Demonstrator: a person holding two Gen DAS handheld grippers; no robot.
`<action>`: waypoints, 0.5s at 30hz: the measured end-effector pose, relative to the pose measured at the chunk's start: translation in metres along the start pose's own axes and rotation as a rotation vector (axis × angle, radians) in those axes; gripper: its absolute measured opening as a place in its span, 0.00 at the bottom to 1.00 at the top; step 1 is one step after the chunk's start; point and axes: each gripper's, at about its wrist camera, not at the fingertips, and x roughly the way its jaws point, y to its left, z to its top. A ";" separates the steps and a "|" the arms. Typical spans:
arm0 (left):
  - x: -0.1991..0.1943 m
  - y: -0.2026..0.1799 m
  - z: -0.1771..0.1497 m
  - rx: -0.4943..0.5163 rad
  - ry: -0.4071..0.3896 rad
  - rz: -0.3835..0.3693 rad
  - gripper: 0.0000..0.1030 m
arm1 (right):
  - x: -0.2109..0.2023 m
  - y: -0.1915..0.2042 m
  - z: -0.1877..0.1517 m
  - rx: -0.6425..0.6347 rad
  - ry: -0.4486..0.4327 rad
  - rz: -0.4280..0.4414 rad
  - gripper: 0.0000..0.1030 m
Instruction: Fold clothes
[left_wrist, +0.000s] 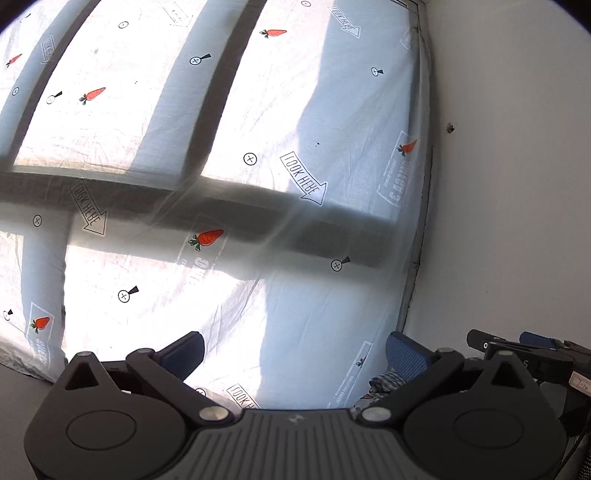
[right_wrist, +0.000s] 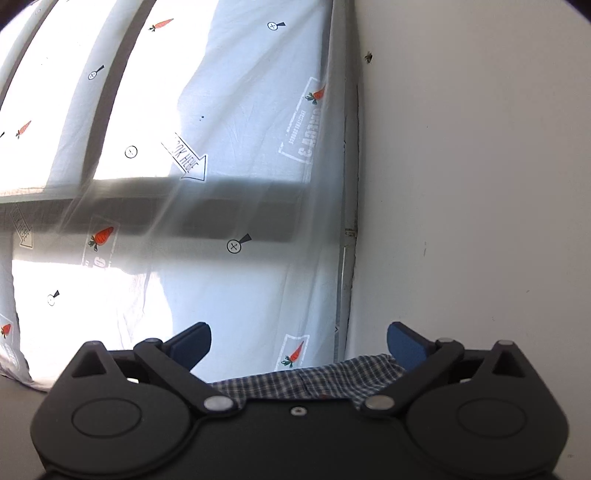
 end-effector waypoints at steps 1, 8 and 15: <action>-0.012 0.009 0.002 -0.035 -0.002 0.021 1.00 | -0.013 0.009 0.001 0.023 -0.001 0.018 1.00; -0.107 0.083 0.023 -0.072 -0.050 0.083 1.00 | -0.087 0.109 0.001 0.047 0.039 0.133 1.00; -0.192 0.165 0.018 0.086 0.083 0.148 1.00 | -0.166 0.227 -0.019 0.092 0.151 0.190 1.00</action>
